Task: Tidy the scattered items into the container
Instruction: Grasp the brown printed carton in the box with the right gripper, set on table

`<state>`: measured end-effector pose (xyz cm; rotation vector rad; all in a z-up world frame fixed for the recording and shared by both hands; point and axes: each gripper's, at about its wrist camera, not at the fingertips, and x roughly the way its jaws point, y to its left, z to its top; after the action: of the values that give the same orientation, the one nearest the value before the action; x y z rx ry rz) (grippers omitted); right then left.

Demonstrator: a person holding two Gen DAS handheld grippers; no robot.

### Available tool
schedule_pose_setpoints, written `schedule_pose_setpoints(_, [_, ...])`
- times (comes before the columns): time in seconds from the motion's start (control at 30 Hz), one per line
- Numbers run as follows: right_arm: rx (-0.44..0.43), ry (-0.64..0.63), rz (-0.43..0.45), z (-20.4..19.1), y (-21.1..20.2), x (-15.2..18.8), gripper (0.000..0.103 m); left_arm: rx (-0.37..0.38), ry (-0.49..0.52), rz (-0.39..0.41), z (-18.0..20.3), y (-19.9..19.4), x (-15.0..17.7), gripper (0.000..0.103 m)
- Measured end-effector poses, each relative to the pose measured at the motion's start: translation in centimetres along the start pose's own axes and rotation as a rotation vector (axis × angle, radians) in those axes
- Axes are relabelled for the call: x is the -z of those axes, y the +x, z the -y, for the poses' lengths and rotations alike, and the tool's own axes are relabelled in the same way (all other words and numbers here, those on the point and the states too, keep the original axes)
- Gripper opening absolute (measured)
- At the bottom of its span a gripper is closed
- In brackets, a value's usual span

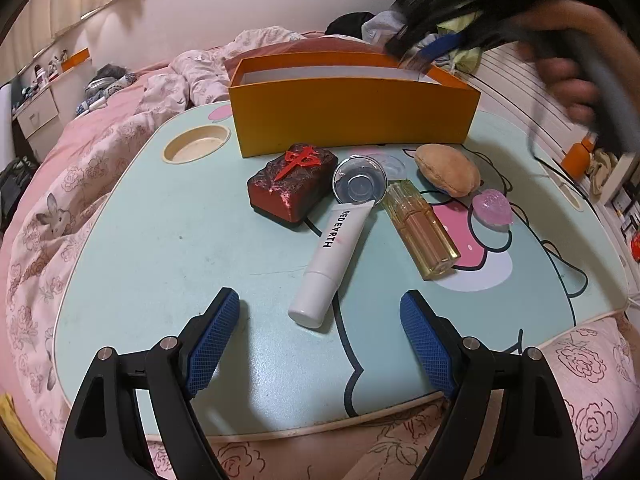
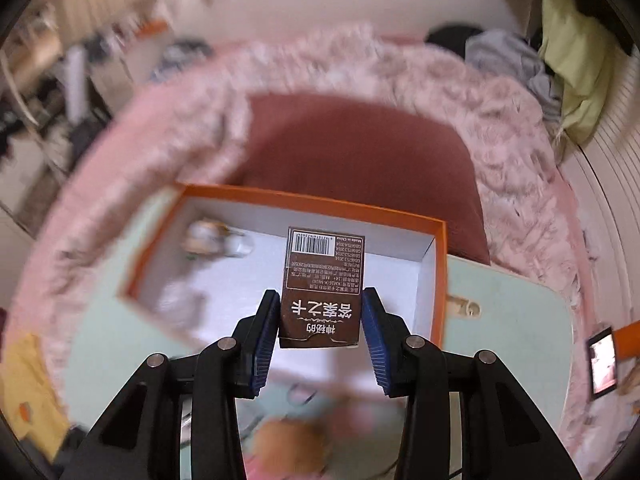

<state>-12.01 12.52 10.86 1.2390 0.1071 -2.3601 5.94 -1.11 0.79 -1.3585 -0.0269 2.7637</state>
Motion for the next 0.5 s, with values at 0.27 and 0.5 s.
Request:
schedule_pose_setpoints(0.27, [-0.208, 0.070, -0.193, -1.5, -0.5, 9.7, 0.041, -0.002, -0.013, 0.001, -0.1, 0.0, -0.1, 0.082])
schedule_pose_setpoints(0.5, [-0.142, 0.095, -0.204, -1.4, 0.2, 12.0, 0.043, -0.011, -0.008, -0.001, 0.0, 0.0, 0.0, 0.082])
